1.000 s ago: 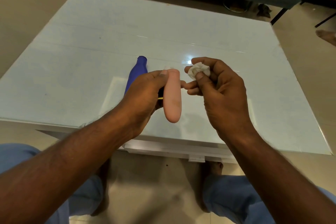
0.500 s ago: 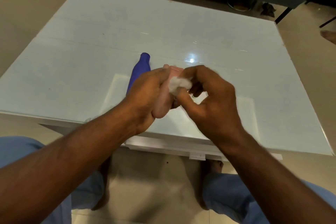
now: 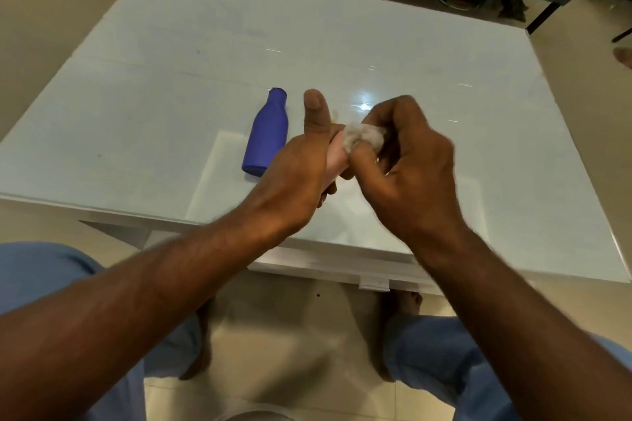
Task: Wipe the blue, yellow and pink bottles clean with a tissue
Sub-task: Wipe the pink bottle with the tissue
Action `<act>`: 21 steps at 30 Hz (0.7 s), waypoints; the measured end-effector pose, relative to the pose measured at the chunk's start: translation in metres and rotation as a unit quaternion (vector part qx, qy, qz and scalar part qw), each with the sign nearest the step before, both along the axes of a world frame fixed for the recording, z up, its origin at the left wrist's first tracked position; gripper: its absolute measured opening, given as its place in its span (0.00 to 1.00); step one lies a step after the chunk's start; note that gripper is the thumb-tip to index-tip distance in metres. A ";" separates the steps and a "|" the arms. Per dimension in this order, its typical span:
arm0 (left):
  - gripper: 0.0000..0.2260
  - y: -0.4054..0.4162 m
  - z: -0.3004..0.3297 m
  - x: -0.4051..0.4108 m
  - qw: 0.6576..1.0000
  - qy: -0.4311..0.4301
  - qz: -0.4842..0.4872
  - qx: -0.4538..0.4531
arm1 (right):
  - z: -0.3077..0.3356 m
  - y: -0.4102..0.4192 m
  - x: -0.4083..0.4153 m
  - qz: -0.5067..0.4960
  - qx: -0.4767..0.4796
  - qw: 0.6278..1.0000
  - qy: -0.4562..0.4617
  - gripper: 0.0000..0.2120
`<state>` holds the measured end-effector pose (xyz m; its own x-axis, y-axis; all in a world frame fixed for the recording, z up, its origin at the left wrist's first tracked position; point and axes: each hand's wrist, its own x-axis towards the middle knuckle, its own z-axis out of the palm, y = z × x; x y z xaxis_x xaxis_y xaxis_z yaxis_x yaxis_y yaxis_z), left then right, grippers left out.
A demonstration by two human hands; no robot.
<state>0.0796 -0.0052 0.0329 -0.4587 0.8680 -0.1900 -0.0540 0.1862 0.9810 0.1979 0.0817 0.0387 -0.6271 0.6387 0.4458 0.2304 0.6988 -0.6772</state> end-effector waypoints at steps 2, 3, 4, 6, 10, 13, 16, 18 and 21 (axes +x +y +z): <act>0.50 -0.002 0.000 0.000 1.000 -0.023 0.005 0.001 | -0.004 -0.021 -0.001 0.082 0.001 0.996 -0.028 0.12; 0.51 -0.004 0.001 -0.002 0.999 -0.039 0.021 -0.007 | -0.006 -0.029 -0.001 0.118 0.002 0.992 -0.048 0.12; 0.51 -0.004 0.001 -0.005 0.998 -0.052 0.032 -0.010 | -0.008 -0.030 -0.001 0.132 0.014 0.989 -0.069 0.10; 0.53 -0.002 -0.002 -0.011 0.998 -0.057 0.029 -0.001 | -0.009 -0.018 -0.003 0.086 0.034 0.993 -0.079 0.09; 0.50 0.002 -0.005 -0.007 1.000 -0.002 0.015 -0.009 | -0.002 0.005 -0.004 -0.026 -0.014 0.999 -0.013 0.09; 0.49 -0.003 0.001 -0.002 0.999 -0.033 0.008 -0.020 | -0.003 -0.021 -0.002 0.087 -0.027 0.995 -0.031 0.12; 0.37 -0.005 0.006 -0.007 0.994 -0.075 0.060 -0.052 | -0.007 -0.030 -0.003 0.138 -0.003 0.986 -0.096 0.11; 0.26 -0.003 0.012 -0.007 0.995 -0.053 0.050 -0.072 | -0.007 -0.010 -0.005 0.054 -0.009 0.996 -0.073 0.09; 0.15 -0.002 0.013 -0.004 0.995 -0.042 0.027 -0.083 | -0.002 0.012 -0.004 -0.031 -0.045 0.998 -0.029 0.07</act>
